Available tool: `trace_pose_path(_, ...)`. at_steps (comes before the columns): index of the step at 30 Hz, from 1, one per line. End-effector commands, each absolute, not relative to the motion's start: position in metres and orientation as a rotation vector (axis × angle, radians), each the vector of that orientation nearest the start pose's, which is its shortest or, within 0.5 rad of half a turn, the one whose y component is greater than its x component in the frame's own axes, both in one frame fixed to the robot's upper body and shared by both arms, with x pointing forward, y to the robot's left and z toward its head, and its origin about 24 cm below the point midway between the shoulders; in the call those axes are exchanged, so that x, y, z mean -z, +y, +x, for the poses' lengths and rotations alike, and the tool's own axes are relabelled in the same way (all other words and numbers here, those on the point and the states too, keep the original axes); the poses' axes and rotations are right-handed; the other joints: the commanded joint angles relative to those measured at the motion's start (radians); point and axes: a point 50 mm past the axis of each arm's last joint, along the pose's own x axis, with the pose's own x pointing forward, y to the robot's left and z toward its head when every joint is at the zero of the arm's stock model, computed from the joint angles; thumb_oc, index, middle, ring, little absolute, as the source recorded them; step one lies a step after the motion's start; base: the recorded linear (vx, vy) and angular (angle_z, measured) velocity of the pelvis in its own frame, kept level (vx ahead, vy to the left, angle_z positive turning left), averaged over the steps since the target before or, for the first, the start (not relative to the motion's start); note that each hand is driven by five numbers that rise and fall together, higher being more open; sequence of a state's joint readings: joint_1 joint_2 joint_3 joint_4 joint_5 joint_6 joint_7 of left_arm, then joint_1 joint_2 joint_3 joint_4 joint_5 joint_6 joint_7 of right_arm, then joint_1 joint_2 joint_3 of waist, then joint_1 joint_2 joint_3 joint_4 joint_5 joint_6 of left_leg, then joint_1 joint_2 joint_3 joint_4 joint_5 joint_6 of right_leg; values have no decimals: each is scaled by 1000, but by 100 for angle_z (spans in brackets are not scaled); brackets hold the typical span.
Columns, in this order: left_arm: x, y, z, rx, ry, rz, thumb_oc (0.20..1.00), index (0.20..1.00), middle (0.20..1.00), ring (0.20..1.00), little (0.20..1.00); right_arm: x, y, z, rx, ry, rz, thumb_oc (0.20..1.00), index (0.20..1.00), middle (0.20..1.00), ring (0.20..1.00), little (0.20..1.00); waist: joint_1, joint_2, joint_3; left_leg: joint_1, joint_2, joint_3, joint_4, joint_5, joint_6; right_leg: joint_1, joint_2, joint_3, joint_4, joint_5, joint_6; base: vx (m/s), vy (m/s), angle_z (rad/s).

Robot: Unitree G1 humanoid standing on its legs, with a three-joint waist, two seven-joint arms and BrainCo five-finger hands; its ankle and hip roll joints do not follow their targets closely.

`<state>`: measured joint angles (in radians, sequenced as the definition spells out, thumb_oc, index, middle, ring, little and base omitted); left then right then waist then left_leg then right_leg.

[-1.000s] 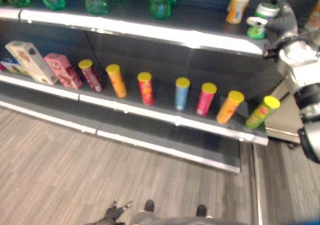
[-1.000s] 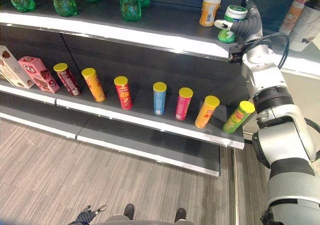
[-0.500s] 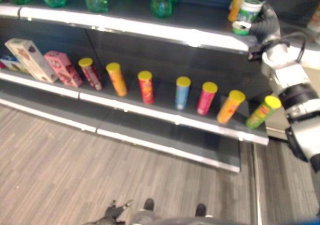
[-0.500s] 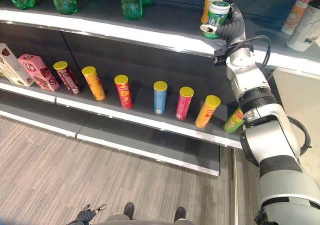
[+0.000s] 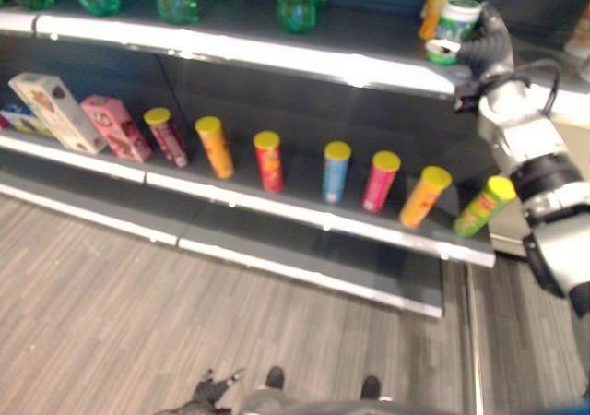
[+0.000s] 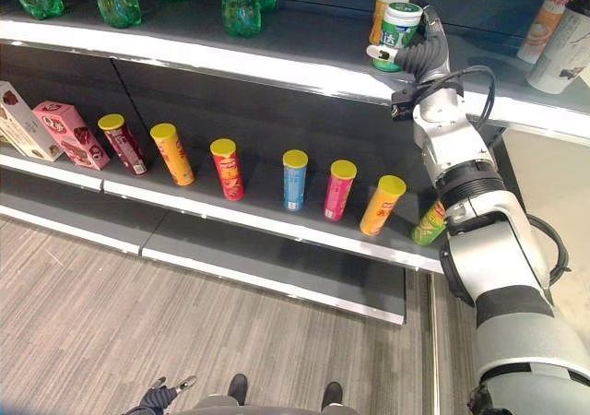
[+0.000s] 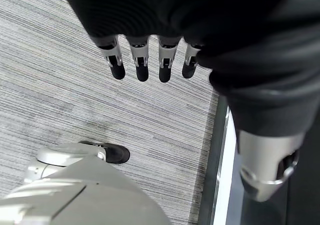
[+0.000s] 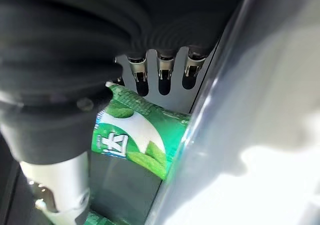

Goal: Put the goods on the table back onto the shelves and tidy them up.

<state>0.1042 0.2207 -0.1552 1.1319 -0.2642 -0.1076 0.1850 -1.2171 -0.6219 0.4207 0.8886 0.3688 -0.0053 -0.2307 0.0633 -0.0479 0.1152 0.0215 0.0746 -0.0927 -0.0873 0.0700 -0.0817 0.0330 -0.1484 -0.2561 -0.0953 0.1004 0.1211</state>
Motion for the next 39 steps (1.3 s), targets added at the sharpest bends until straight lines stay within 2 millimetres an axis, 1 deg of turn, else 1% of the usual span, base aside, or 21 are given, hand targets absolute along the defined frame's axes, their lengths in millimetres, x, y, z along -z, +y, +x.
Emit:
trace_pose_path(1, 151, 250, 94, -363, 1059, 188, 1000, 1000, 1000, 1000, 1000, -318, -200, 412, 242, -412, -442, 1000, 1000, 1000, 1000, 1000, 18, -70, 6, 18, -9, 19, 0, -110, -11, 42, -77, 10, 24, -70, 63, 0, 0, 0)
trace_pose_path(14, 152, 250, 93, -362, 1062, 194, 1000, 1000, 1000, 1000, 1000, -319, -200, 414, 248, -394, -457, 1000, 1000, 1000, 1000, 1000, 28, -75, 5, 15, -13, 12, 0, -109, -9, 42, -80, 4, 26, -70, 65, 0, 0, 0)
trace_pose_path(32, 152, 250, 93, -361, 1064, 201, 1000, 1000, 1000, 1000, 1000, -316, -202, 417, 270, -359, -458, 1000, 1000, 1000, 1000, 1000, 38, -73, 3, 15, -14, 6, 1, -110, -9, 47, -82, -1, 28, -72, 65, 0, 0, 0)
trace_pose_path(39, 152, 251, 93, -360, 1064, 206, 1000, 1000, 1000, 1000, 1000, -314, -199, 418, 264, -354, -462, 1000, 1000, 1000, 1000, 1000, 40, -72, 2, 16, -16, 4, 1, -111, -7, 48, -83, -1, 30, -73, 65, 0, 0, 0)
